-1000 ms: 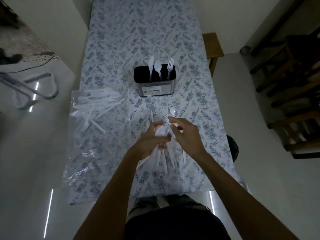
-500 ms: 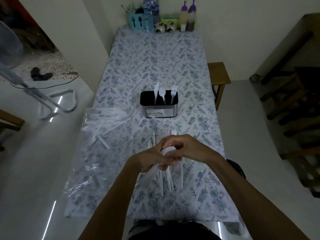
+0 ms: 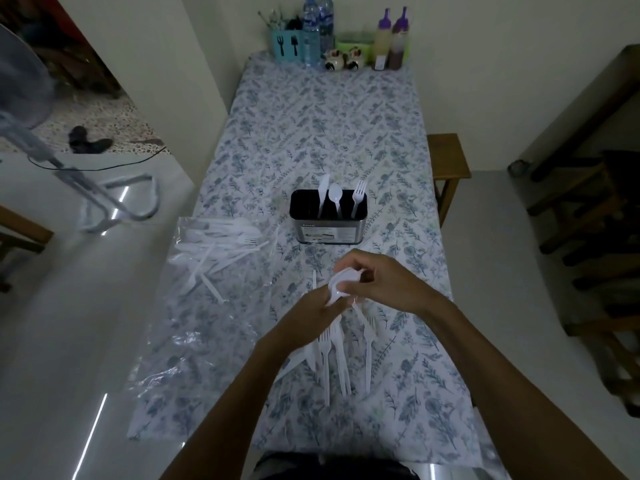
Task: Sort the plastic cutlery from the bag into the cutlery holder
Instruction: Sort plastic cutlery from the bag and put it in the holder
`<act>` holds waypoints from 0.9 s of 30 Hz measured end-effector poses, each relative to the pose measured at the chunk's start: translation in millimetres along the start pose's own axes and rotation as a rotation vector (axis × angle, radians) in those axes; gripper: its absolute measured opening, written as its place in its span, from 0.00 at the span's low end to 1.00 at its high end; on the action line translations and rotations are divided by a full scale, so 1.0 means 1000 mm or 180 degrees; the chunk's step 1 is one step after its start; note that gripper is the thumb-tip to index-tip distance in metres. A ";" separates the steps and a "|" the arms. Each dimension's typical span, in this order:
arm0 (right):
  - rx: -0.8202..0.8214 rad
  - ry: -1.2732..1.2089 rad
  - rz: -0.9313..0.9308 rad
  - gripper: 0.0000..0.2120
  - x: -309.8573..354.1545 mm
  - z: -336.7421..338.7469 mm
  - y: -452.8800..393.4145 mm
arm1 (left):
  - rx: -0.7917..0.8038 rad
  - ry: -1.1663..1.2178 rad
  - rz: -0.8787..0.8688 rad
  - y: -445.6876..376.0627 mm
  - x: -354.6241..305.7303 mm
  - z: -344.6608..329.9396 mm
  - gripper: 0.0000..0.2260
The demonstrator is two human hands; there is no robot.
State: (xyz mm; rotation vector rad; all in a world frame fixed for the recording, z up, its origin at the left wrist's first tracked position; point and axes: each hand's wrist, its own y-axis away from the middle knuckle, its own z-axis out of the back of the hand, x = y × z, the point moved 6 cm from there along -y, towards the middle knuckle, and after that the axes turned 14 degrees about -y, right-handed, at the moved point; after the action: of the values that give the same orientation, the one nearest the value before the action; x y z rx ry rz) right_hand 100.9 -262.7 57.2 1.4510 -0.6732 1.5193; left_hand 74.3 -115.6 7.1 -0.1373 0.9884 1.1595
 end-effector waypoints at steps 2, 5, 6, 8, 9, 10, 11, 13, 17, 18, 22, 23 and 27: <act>0.0151 -0.0074 -0.0181 0.13 0.000 -0.004 -0.008 | -0.0007 0.0089 -0.0080 -0.003 0.008 -0.002 0.19; -0.0028 0.0432 -0.0014 0.10 0.017 0.004 -0.028 | -0.0062 0.0275 -0.0316 -0.021 0.007 0.011 0.21; -0.0094 0.0619 0.0051 0.10 0.028 0.012 -0.039 | -0.0058 0.0234 -0.0414 -0.033 0.001 0.024 0.18; -0.0199 0.1018 0.0243 0.10 0.061 0.035 -0.063 | -0.0098 0.0107 -0.0590 -0.060 -0.021 0.060 0.14; -0.0262 0.1253 0.0407 0.09 0.080 0.048 -0.077 | -0.0127 0.0103 -0.0676 -0.077 -0.030 0.082 0.16; -0.0321 0.1461 0.0566 0.09 0.100 0.062 -0.091 | -0.0197 0.0077 -0.0726 -0.093 -0.038 0.104 0.17; -0.0380 0.1616 0.0680 0.08 0.117 0.075 -0.103 | -0.0309 -0.0043 -0.0772 -0.109 -0.045 0.127 0.17; -0.0484 0.1847 0.0768 0.08 0.134 0.095 -0.127 | -0.0438 -0.0260 -0.0839 -0.137 -0.051 0.160 0.19; -0.0508 0.2163 0.0539 0.09 0.116 0.104 -0.162 | -0.0536 -0.0247 -0.0598 -0.179 -0.035 0.175 0.16; -0.0531 0.2159 0.0446 0.09 0.106 0.105 -0.167 | -0.0621 -0.0246 -0.0485 -0.185 -0.029 0.170 0.14; -0.0561 0.2116 0.0184 0.08 0.070 0.103 -0.176 | -0.0672 -0.0336 -0.0342 -0.197 -0.012 0.148 0.13; -0.0563 0.2082 0.0084 0.09 0.061 0.101 -0.177 | -0.0678 -0.0482 -0.0312 -0.196 -0.009 0.143 0.15; -0.0646 0.1942 -0.0094 0.11 0.040 0.096 -0.185 | -0.0952 -0.0426 -0.0082 -0.191 0.003 0.135 0.11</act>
State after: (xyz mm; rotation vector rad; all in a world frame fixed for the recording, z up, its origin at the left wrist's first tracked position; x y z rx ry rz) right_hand 312.3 -254.3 75.8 0.7763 -0.4119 1.6981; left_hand 308.1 -122.4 12.3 -0.3059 0.6899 1.2712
